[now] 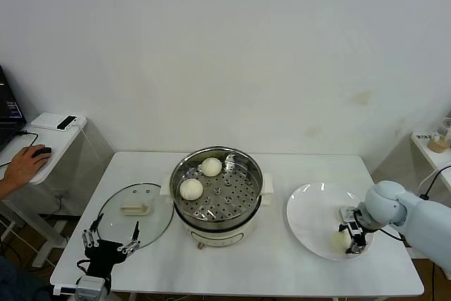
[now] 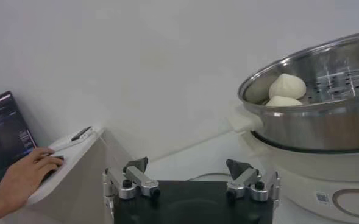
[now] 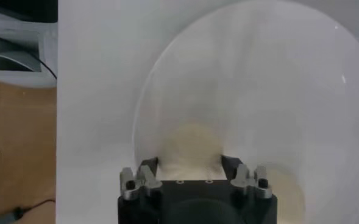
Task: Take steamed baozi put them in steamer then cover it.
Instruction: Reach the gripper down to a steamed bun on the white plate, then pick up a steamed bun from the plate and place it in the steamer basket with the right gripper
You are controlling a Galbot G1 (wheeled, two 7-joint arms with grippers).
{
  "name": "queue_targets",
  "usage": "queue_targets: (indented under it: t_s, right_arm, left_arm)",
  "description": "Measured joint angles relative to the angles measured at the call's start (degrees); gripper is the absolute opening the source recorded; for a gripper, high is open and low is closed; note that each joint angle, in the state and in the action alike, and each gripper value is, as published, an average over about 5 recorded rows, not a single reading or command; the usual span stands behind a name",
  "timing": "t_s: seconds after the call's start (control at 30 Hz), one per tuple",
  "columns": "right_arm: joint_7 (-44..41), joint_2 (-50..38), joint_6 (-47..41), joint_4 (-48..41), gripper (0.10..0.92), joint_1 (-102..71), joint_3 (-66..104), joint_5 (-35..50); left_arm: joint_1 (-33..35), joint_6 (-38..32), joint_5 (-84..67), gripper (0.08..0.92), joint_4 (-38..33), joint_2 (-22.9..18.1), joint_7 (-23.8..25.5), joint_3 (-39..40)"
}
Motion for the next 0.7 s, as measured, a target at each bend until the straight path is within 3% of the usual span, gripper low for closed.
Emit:
queue_targets:
  t_s: [0.27, 0.7]
  right_arm:
    - [-0.61, -0.35, -0.07, 0.32, 0.575, 1.29, -0.49, 0.83]
    - [-3.77, -0.87, 1.25, 1.32, 0.576, 13.28, -4.92, 4.79]
  left_arm:
    - [0.00, 0.00, -0.02, 0.823, -0.09, 0.00, -0.04, 0.01]
    - [0.05, -0.07, -0.48, 0.823, -0.53, 0.40, -0.10, -0.15]
